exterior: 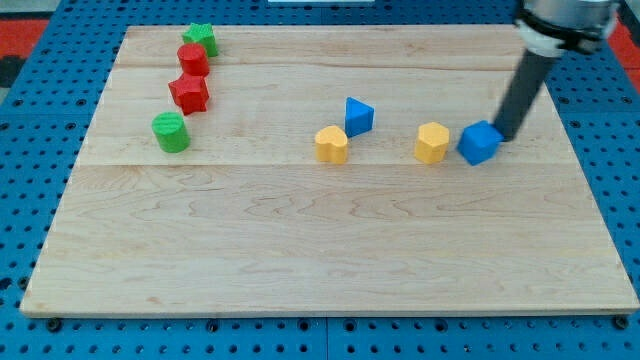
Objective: Push the blue cube into the blue triangle
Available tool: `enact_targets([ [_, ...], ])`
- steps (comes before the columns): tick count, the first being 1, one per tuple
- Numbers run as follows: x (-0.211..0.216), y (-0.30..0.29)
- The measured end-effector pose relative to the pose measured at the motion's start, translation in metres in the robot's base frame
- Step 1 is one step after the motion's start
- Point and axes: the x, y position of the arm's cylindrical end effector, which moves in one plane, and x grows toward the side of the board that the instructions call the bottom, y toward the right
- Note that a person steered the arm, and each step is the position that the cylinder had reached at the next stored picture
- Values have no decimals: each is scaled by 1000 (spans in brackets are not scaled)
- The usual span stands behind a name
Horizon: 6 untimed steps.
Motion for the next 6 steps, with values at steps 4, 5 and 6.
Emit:
enact_targets([
  [4,4,-37],
  [5,-10,-53],
  [6,-10,-54],
])
